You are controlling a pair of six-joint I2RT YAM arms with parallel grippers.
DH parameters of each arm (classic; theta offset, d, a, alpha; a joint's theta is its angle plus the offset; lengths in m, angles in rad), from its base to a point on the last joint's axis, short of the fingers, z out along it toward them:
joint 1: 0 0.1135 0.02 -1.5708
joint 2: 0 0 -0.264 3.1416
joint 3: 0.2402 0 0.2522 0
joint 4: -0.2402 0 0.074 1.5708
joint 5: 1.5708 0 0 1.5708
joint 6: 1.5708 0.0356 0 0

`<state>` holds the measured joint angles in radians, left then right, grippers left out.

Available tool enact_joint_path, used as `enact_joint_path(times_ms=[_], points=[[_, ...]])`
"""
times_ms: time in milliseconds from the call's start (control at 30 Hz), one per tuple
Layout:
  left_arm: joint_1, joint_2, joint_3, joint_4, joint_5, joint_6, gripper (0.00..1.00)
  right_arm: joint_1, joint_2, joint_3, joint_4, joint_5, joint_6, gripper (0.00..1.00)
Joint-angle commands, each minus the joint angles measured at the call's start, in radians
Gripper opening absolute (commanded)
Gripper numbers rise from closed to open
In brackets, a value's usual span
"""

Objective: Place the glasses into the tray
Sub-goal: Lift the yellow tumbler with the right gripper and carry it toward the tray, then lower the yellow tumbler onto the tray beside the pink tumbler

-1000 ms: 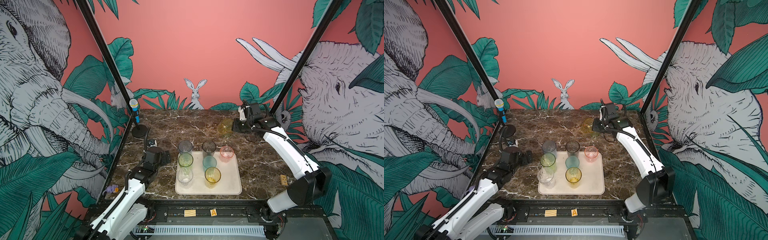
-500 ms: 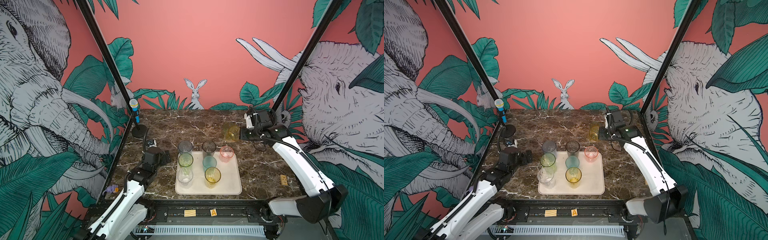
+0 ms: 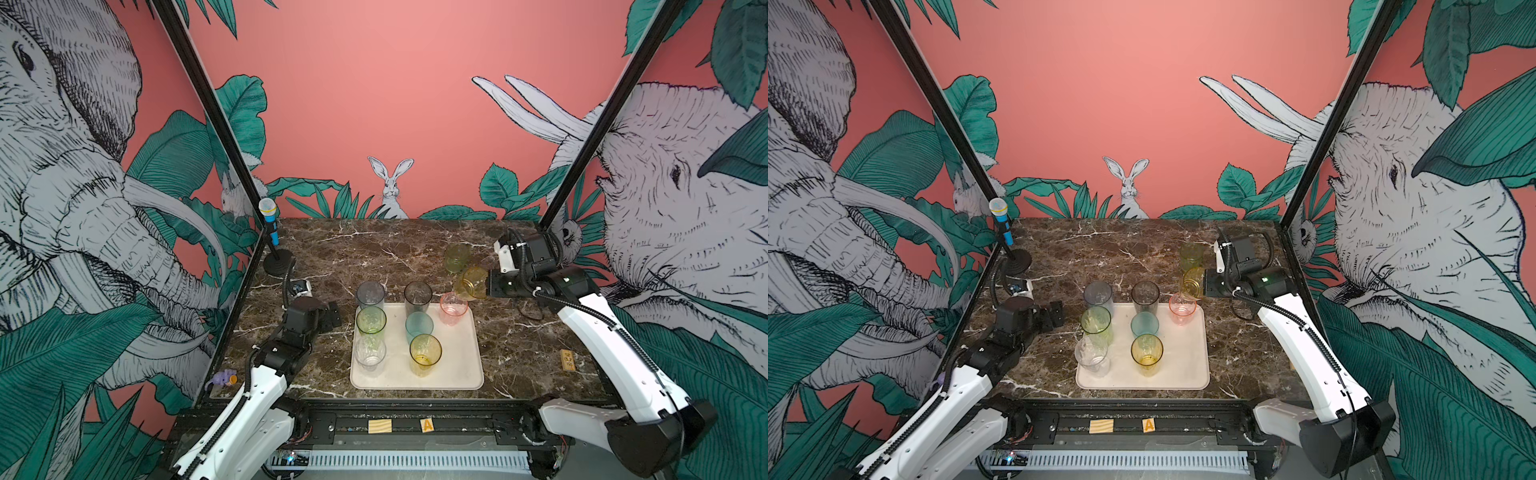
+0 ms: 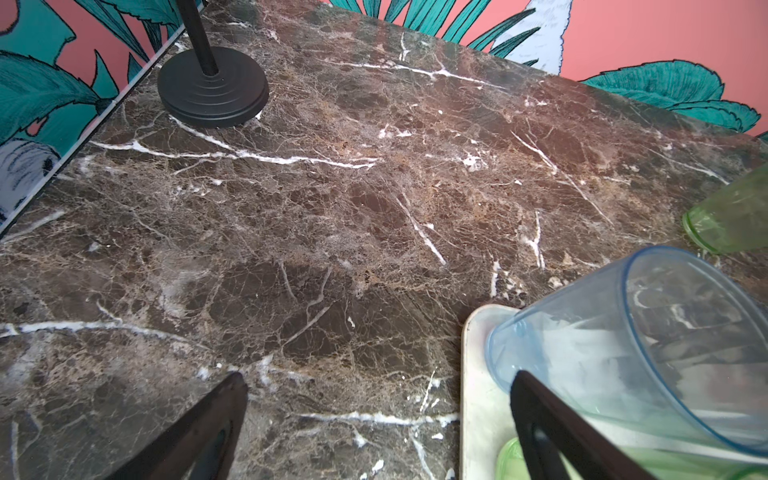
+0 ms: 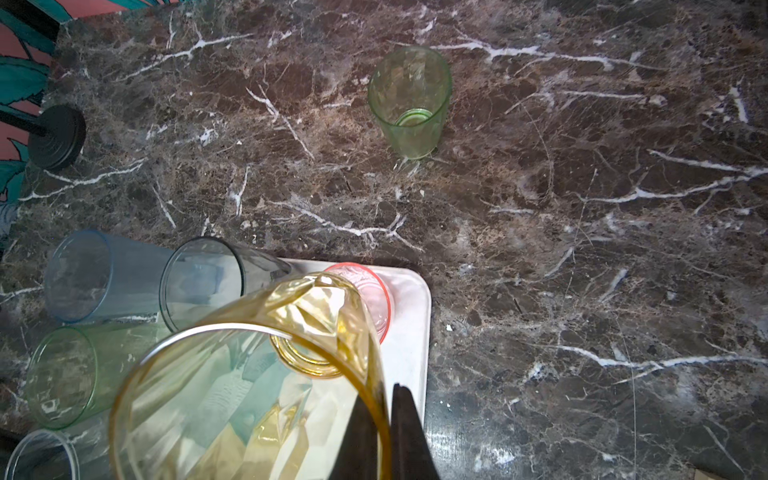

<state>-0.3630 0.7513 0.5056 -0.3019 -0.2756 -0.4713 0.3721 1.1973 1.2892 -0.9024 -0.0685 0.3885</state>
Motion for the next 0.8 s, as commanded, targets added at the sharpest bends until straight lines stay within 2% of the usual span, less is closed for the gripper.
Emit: enact_joint_path(times_ms=[0, 233, 567, 767], points=[[0.003, -0.011, -0.015, -0.008, -0.001, -0.011, 0.99, -0.004, -0.024, -0.016, -0.031, -0.024, -0.013, 0.00], [0.005, -0.005, -0.012, 0.000, 0.004, -0.014, 0.99, -0.004, -0.080, -0.097, -0.052, -0.049, -0.016, 0.00], [0.003, 0.016, -0.002, 0.007, 0.018, -0.021, 0.99, 0.012, -0.153, -0.274, -0.004, -0.152, 0.011, 0.00], [0.004, 0.038, 0.006, 0.013, 0.007, -0.013, 0.99, 0.064, -0.175, -0.347, 0.024, -0.114, 0.039, 0.00]])
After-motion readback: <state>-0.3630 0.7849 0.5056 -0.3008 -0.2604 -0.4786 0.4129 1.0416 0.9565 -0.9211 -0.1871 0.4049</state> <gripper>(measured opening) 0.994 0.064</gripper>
